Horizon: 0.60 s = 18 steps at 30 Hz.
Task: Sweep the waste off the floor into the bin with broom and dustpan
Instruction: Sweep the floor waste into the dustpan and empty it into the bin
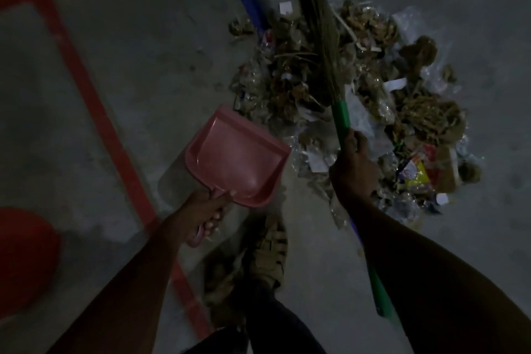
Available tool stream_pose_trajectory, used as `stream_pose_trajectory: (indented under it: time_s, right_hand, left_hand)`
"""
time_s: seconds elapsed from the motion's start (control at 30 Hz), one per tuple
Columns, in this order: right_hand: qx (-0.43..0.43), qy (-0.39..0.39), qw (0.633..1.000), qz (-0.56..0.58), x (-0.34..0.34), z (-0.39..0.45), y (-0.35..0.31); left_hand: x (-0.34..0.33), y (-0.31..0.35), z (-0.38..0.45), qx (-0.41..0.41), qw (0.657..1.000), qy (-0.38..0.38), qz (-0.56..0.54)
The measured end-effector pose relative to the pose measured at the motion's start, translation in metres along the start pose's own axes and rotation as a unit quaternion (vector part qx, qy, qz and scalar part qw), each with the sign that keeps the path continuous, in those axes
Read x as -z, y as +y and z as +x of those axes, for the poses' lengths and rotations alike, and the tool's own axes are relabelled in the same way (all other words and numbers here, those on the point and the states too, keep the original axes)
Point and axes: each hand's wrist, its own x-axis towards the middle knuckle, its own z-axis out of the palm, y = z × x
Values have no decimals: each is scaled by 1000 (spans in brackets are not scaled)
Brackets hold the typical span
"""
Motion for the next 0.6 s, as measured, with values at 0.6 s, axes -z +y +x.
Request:
stream_pose_trajectory:
  time_s: [0.6]
  right_hand:
    - [9,43,999,-2,-107,87,20]
  left_hand:
    - [42,6,149,70,993,-52,80]
